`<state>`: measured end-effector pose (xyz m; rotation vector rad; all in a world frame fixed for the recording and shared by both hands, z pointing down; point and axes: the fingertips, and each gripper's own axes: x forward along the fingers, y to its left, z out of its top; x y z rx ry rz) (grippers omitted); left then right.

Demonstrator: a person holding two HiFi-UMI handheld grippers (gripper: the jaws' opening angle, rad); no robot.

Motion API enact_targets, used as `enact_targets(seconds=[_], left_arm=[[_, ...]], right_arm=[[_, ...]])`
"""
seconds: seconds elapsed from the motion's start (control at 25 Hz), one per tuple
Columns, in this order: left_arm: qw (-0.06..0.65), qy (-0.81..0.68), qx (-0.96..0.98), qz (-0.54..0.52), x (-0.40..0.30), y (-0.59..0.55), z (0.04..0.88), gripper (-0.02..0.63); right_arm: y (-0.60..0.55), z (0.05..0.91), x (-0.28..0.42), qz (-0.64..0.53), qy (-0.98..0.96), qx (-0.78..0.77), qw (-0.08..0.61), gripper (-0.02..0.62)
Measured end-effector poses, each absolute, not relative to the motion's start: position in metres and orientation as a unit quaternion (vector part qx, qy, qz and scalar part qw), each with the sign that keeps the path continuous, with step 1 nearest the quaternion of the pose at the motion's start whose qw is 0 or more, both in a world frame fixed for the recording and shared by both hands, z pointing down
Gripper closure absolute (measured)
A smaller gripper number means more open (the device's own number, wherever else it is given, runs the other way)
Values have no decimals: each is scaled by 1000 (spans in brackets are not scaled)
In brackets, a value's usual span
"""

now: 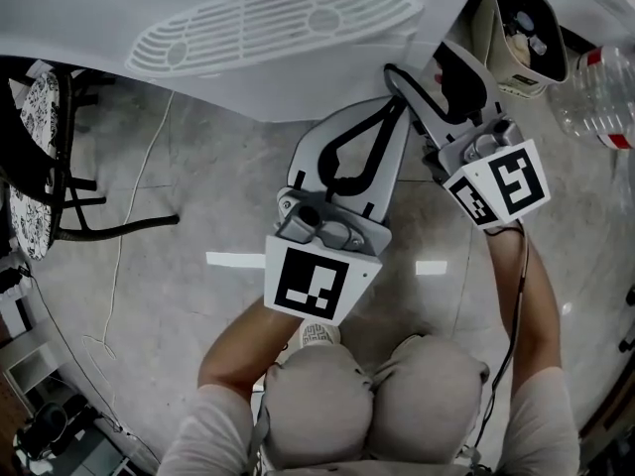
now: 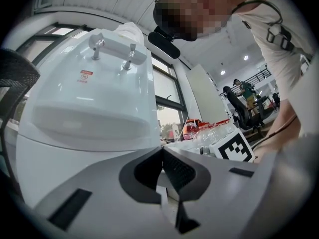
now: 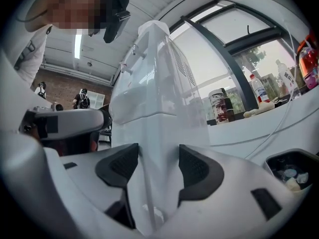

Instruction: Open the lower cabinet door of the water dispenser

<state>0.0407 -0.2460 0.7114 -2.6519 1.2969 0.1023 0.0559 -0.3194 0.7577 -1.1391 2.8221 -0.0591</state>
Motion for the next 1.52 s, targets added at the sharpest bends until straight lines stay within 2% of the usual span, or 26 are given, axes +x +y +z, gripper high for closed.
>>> enact_targets(seconds=[0.28,0.6,1.12,1.52], left_arm=[[107,426,-896,59,40,-226,691,604],[115,412,-901,73,36,-197,676,604],[142,410,-900,36,-1,-130,682,604],[138,450,-881,34,-48,-94,673,604]], right_arm=[[-311,757,57,-13,921,-386,50,344],[-263,759,61,-9,931,-361,48,402],[-166,757,27,-17,946,-317,66,400],[-99,757,-19,-7,968,-244,52,410]])
